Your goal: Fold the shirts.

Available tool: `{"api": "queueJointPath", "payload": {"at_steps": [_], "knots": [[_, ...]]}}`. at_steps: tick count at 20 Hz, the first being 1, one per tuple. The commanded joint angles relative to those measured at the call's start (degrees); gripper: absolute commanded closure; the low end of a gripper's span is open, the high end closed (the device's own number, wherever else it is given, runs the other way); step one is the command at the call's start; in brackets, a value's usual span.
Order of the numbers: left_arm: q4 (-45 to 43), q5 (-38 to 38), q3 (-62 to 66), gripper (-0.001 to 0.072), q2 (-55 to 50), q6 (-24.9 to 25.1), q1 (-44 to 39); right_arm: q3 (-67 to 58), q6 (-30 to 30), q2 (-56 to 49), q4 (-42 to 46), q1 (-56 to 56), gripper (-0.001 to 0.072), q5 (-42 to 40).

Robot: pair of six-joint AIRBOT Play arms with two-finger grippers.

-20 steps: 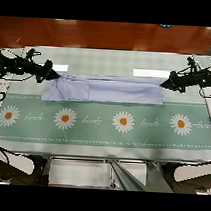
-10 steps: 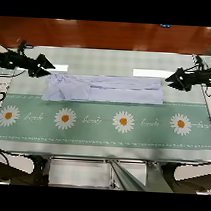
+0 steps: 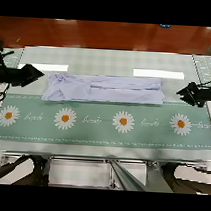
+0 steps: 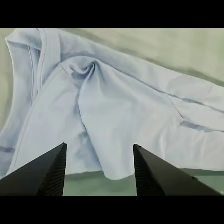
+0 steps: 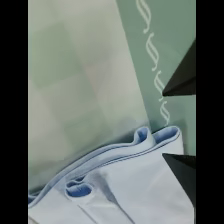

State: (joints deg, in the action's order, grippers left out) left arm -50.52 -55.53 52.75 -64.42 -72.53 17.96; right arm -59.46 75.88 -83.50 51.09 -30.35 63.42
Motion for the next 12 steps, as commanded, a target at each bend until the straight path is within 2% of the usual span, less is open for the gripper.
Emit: {"api": "queueJointPath", "payload": {"at_steps": [1,6,10,11,12], "knots": [[0.0,5.0,-8.7,0.0197,6.4,1.4,-1.7,0.1,-3.8,-5.3,-7.9,1.6,0.0290,-1.7],[2.0,7.1,-8.7,0.0197,5.8,1.3,-3.7,-7.4,-3.3,-16.6,-10.5,7.7,0.0290,1.7],[4.3,8.1,-8.7,0.0197,5.1,1.4,-3.7,-10.9,-3.1,-20.7,-12.3,13.0,0.0303,1.3],[4.3,8.1,-8.7,0.0198,5.0,1.4,-3.7,-12.2,-3.1,-20.9,-11.9,14.4,0.0346,1.0],[4.3,8.0,-8.6,0.0198,4.8,1.4,-3.7,-13.5,-3.1,-20.9,-11.5,15.5,0.0509,1.0]]}}
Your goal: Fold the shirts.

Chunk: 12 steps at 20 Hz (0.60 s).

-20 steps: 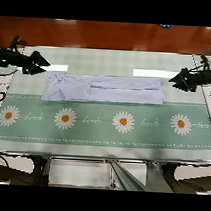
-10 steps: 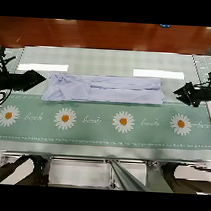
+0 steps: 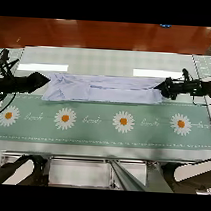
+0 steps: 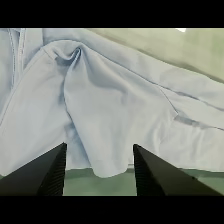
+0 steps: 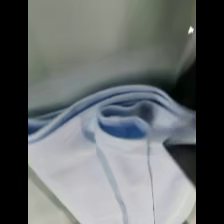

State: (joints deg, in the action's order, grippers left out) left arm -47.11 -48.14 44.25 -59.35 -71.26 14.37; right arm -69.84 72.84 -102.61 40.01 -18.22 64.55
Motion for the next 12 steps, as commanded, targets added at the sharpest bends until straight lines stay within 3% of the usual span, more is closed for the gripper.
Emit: {"api": "queueJointPath", "payload": {"at_steps": [1,2,3,6,8,12], "knots": [[1.1,0.6,-0.1,0.0201,-0.4,0.1,-0.1,-4.9,-0.7,-1.7,-0.2,4.0,0.0689,1.3],[1.7,0.3,-0.1,0.0345,-0.5,0.2,-0.1,-6.6,-1.0,-1.2,0.0,4.0,0.0688,3.4],[2.4,-0.2,0.0,0.0696,-0.5,0.3,-0.1,-7.5,-0.9,0.2,1.1,4.0,0.0688,4.9],[3.9,0.5,1.5,0.0690,-1.0,2.1,-5.4,-7.5,2.3,9.2,12.0,3.6,0.0689,7.0],[3.8,3.9,3.9,0.0690,-3.4,1.9,-13.7,-5.6,2.1,17.7,14.7,3.8,0.0689,8.4],[-1.7,5.1,17.4,0.0691,-18.2,-7.6,-31.5,-0.4,2.1,33.5,14.4,4.2,0.0688,9.3]]}}
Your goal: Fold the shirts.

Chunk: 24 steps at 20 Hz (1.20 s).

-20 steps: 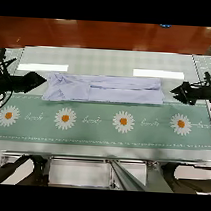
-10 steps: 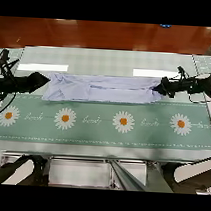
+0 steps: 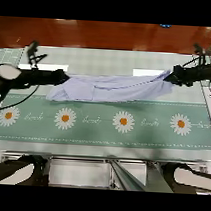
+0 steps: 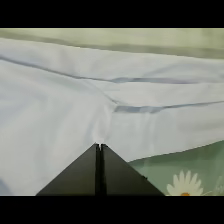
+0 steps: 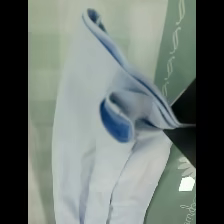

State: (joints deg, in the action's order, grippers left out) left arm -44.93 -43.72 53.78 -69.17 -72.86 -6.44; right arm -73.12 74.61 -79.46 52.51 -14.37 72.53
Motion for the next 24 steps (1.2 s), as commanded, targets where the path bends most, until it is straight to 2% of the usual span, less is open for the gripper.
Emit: {"api": "queueJointPath", "payload": {"at_steps": [1,4,8,13,17,20,22,24], "knots": [[-6.0,-1.4,12.7,0.0691,-13.0,-8.2,-14.5,4.3,0.7,13.8,1.9,0.8,0.0688,1.5],[-11.1,-7.9,28.3,0.0691,-27.1,-14.7,-25.6,8.1,1.8,22.7,0.4,1.0,0.0688,2.4],[-11.8,-13.6,44.1,0.0691,-41.1,-21.4,-35.2,9.6,3.0,29.0,0.4,1.0,0.0688,4.8],[-6.7,-18.9,52.4,0.0689,-47.8,-22.4,-39.6,9.6,4.0,30.7,0.0,1.0,0.0688,6.4],[-10.4,-24.0,52.4,0.0689,-42.9,-22.2,-31.3,9.6,4.9,30.2,-1.8,1.0,0.0688,5.6],[-19.4,-27.3,51.5,0.0689,-34.7,-22.4,-22.8,9.6,5.0,27.8,-7.8,4.4,0.0688,1.1],[-28.0,-26.9,44.9,0.0689,-25.4,-19.7,-18.2,9.5,5.6,24.6,-10.8,12.2,0.0688,-4.4],[-37.6,-24.2,32.3,0.0689,-13.6,-21.2,-13.5,8.1,6.4,18.9,-12.8,21.5,0.0688,-10.9]]}}
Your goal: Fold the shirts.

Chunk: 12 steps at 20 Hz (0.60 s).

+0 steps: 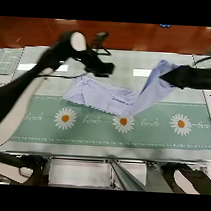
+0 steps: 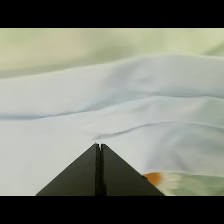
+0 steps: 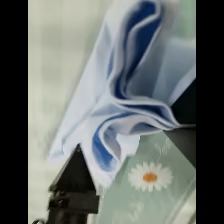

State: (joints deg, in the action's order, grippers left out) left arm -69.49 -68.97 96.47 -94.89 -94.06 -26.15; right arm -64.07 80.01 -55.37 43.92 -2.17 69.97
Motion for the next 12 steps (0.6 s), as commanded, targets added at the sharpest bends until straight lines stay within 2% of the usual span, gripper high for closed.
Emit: {"api": "queueJointPath", "payload": {"at_steps": [1,4,7,9,12], "knots": [[-13.2,4.1,-18.3,0.0689,19.0,0.0,9.4,-2.7,1.0,-9.1,-5.3,13.8,0.0688,-11.7],[-10.5,13.0,-39.8,0.0689,39.0,-2.6,18.2,-12.0,0.8,-22.8,-9.2,23.5,0.0688,-17.2],[-4.4,14.9,-54.9,0.0689,55.3,-2.5,23.8,-22.6,0.8,-36.3,-11.7,29.2,0.0688,-18.1],[-2.0,14.8,-60.5,0.0689,62.4,-2.5,24.3,-27.6,0.9,-43.8,-14.0,31.4,0.0688,-18.1],[1.2,14.8,-63.9,0.0689,66.2,-2.5,24.3,-32.7,1.0,-51.6,-16.4,33.2,0.0688,-18.4]]}}
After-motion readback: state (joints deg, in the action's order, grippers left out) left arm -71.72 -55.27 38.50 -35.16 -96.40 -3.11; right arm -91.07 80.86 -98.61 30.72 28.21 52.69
